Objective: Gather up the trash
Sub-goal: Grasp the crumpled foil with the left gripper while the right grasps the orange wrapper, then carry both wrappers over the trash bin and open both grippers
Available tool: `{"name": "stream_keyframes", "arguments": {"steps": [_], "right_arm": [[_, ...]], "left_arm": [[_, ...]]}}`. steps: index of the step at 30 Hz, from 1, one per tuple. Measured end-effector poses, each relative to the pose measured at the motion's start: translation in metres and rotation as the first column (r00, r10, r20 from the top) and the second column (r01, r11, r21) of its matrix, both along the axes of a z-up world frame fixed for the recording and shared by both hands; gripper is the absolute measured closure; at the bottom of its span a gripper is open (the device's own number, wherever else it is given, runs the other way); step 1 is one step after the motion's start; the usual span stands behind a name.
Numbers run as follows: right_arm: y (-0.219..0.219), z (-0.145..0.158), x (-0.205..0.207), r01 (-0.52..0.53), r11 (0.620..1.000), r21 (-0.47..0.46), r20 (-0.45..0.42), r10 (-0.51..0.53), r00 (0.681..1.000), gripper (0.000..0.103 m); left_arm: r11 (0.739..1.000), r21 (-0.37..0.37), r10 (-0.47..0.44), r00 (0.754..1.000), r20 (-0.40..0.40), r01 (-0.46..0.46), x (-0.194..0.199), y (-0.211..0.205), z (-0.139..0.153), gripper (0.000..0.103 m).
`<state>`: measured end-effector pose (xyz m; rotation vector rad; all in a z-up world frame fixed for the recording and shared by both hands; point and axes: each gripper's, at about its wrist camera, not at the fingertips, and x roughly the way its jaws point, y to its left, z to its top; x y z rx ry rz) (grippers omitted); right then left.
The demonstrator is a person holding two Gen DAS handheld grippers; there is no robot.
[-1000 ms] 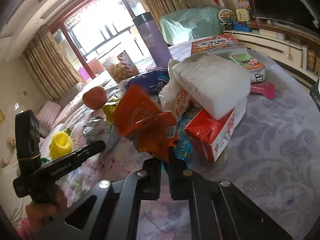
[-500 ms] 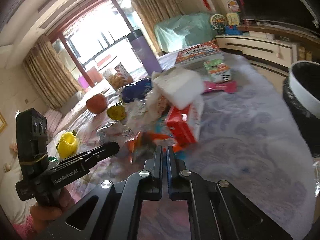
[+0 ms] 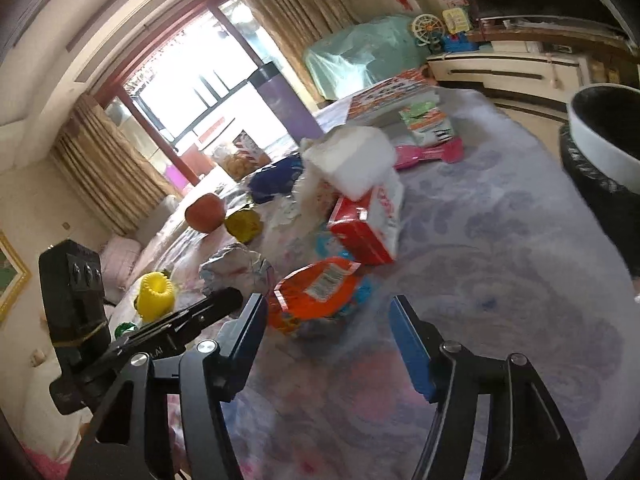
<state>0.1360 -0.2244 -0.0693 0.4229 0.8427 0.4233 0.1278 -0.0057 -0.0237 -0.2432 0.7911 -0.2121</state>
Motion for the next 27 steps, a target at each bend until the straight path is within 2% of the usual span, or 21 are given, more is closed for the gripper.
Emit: {"name": "stream_keyframes", "arguments": {"steps": [6,8,9,11,13,14,17,18,27], "right_arm": [[0.023,-0.021,0.021,-0.026,1.0,0.007,-0.074,0.027,0.997,0.037],[0.026,-0.027,0.023,-0.032,0.999,0.001,-0.08,0.032,0.996,0.058],[0.027,-0.027,0.022,-0.039,0.999,0.0,-0.078,0.039,0.996,0.072],[0.025,-0.023,0.016,-0.045,0.999,-0.004,-0.059,0.044,0.997,0.076],[0.02,-0.017,0.01,-0.042,0.999,-0.015,-0.036,0.042,0.998,0.088],[0.016,-0.013,0.007,-0.037,0.999,-0.019,-0.028,0.037,0.999,0.09],[0.001,-0.005,-0.003,-0.015,1.0,-0.026,-0.009,0.015,1.0,0.092],[-0.005,-0.002,-0.006,-0.008,1.0,-0.024,-0.003,0.008,1.0,0.096],[-0.051,0.017,-0.031,0.075,0.996,-0.053,0.045,-0.073,0.996,0.097]], "left_arm": [[1.0,-0.013,0.005,1.0,-0.007,-0.006,0.0,0.009,-0.001,0.095],[1.0,-0.017,-0.004,1.0,-0.006,0.004,-0.001,0.007,0.0,0.095],[1.0,-0.018,-0.01,1.0,-0.005,0.01,-0.001,0.006,0.0,0.095],[1.0,-0.022,-0.022,1.0,-0.004,0.022,-0.001,0.003,0.001,0.095],[0.999,-0.029,-0.039,0.999,-0.004,0.039,-0.002,-0.002,0.003,0.095],[0.998,-0.032,-0.052,0.999,-0.002,0.052,-0.002,-0.007,0.005,0.095],[0.995,-0.036,-0.089,0.996,0.004,0.089,-0.002,-0.02,0.008,0.095],[0.994,-0.037,-0.101,0.995,0.006,0.101,-0.002,-0.024,0.009,0.095],[0.973,-0.045,-0.228,0.974,0.012,0.228,0.003,-0.073,0.016,0.095]]}}
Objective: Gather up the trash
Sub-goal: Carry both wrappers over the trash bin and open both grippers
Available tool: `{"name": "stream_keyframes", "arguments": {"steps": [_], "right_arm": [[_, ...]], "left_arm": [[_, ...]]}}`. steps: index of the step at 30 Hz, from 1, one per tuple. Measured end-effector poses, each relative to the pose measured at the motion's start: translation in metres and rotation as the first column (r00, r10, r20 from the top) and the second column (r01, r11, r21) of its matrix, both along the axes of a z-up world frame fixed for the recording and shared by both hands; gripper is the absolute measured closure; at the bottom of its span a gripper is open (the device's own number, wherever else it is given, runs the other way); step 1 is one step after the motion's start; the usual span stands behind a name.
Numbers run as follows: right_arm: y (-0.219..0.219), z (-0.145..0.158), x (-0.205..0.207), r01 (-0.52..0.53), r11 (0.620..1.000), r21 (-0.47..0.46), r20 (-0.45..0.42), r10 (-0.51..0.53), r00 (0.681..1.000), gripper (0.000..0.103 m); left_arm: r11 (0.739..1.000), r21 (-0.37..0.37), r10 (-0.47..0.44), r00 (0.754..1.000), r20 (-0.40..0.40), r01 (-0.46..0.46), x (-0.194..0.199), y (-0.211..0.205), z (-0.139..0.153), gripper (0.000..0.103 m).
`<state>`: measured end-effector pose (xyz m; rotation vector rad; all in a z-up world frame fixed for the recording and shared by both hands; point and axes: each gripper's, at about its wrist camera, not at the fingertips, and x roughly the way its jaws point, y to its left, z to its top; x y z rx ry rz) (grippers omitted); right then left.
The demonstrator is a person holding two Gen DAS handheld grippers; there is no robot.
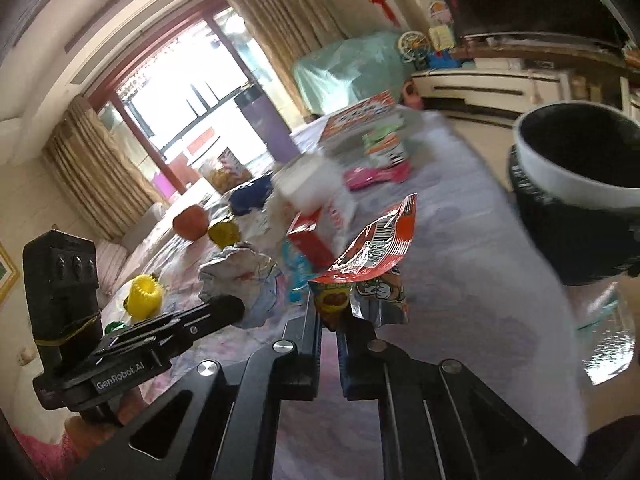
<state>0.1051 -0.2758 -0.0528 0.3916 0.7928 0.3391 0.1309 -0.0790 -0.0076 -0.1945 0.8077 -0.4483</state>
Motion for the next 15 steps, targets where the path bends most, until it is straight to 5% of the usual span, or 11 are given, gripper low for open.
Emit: {"name": "stream_keyframes", "arguments": {"steps": [15], "right_arm": [[-0.076,0.016,-0.006,0.151,0.989,-0.008,0.029,-0.151,0.988,0.097]], "left_arm": [[0.991,0.006,-0.131,0.991,-0.006,0.131,0.048,-0.063,-0.007,0.095]]}}
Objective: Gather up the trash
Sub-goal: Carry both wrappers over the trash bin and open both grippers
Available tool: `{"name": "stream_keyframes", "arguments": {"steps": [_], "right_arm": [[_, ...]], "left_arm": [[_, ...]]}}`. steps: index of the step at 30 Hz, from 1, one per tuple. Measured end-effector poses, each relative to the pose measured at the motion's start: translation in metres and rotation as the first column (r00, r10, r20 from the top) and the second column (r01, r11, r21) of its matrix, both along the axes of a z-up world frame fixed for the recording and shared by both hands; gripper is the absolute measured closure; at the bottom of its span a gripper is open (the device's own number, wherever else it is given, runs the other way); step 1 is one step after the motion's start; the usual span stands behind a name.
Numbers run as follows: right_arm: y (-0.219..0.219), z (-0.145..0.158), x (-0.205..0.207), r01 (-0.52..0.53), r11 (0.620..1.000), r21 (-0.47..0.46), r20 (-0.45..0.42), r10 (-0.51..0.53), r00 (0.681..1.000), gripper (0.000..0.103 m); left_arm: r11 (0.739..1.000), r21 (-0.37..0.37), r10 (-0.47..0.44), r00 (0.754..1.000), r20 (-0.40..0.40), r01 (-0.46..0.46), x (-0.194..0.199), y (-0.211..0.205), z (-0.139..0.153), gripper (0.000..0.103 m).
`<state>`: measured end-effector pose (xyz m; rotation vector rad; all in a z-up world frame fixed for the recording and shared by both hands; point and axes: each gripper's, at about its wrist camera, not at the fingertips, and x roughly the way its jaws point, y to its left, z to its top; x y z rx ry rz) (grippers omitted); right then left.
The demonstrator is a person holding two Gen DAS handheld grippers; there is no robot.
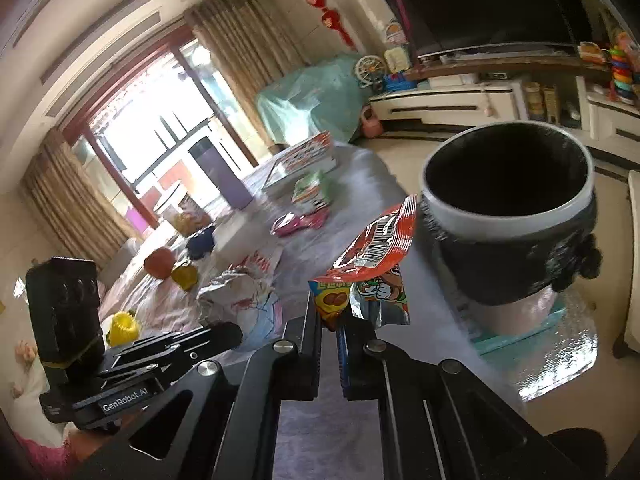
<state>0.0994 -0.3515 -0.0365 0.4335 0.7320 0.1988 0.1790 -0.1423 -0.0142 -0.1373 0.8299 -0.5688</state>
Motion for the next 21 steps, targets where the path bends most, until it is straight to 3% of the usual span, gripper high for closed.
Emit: {"name": "stream_keyframes", "arguments": {"steps": [21], "right_arm": [[-0.081,0.008,0.024,0.121,0.993,0.006,-0.015,-0.121,0.993,0.097]], "left_arm": [[0.994,0.015,-0.106,0.994,0.005,0.106,0.076,-0.078,0.002,0.095]]}}
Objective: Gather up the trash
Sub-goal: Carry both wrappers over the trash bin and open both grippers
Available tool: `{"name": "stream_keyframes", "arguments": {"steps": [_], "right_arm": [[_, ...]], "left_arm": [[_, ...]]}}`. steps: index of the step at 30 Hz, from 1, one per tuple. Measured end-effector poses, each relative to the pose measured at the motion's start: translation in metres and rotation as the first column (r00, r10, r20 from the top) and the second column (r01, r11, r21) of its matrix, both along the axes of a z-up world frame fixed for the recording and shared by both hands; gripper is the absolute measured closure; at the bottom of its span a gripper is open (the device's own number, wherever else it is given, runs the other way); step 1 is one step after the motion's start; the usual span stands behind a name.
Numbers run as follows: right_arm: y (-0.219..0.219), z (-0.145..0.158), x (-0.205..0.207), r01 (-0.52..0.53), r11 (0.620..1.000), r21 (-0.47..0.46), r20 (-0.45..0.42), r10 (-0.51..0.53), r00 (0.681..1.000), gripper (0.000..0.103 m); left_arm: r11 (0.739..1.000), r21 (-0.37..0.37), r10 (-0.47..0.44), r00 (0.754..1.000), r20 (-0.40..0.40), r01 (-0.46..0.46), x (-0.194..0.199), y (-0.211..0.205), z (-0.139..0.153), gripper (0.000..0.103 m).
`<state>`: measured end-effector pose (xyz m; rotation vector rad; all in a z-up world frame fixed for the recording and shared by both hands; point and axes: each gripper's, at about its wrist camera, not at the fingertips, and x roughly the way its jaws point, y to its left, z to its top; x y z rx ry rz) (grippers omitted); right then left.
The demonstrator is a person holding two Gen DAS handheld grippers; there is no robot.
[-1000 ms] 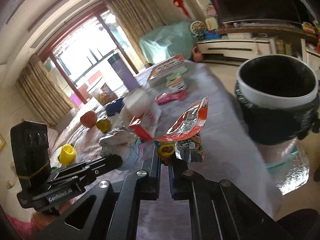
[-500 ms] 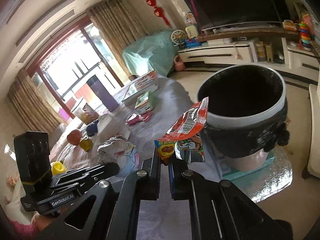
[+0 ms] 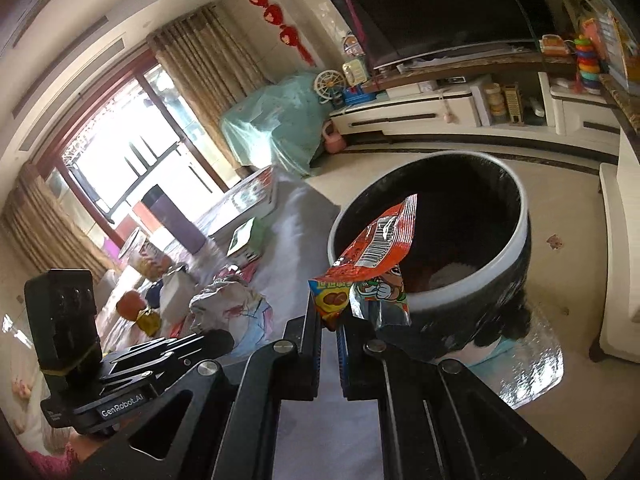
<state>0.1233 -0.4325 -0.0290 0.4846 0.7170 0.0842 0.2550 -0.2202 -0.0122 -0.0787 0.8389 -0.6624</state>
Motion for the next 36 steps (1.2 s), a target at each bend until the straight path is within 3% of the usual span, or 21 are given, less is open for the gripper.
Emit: {"name": "stream_keyframes", "arguments": {"steps": [13,24,27,30,32,35,36], "right_arm": [[-0.041,-0.007,0.035,0.03,1.0,0.005,-0.043,-0.03,0.999,0.097],[-0.068,-0.019,0.057,0.04,0.999,0.029,-0.102,-0.037,0.994,0.096],[-0.075,-0.021,0.061,0.045,0.998,0.037,-0.116,-0.041,0.992,0.092],[-0.08,-0.024,0.065,0.051,0.998,0.045,-0.139,-0.044,0.989,0.092],[-0.082,-0.025,0.066,0.06,0.997,0.048,-0.148,-0.052,0.988,0.091],[-0.085,-0.023,0.063,0.066,0.996,0.053,-0.148,-0.058,0.987,0.089],[-0.085,-0.022,0.061,0.072,0.996,0.054,-0.144,-0.063,0.987,0.084]], "left_arm": [[0.999,0.01,-0.053,0.998,0.019,0.053,0.056,-0.049,0.001,0.094],[0.997,0.026,-0.073,0.997,-0.015,0.074,0.1,-0.077,-0.009,0.094],[0.997,0.032,-0.073,0.997,-0.03,0.074,0.107,-0.085,-0.011,0.094],[0.996,0.038,-0.075,0.996,-0.051,0.077,0.114,-0.09,-0.013,0.085],[0.997,0.038,-0.063,0.996,-0.058,0.066,0.116,-0.091,-0.014,0.068],[0.998,0.037,-0.048,0.997,-0.053,0.05,0.114,-0.089,-0.013,0.059],[0.998,0.033,-0.044,0.998,-0.053,0.045,0.111,-0.087,-0.012,0.058]]}}
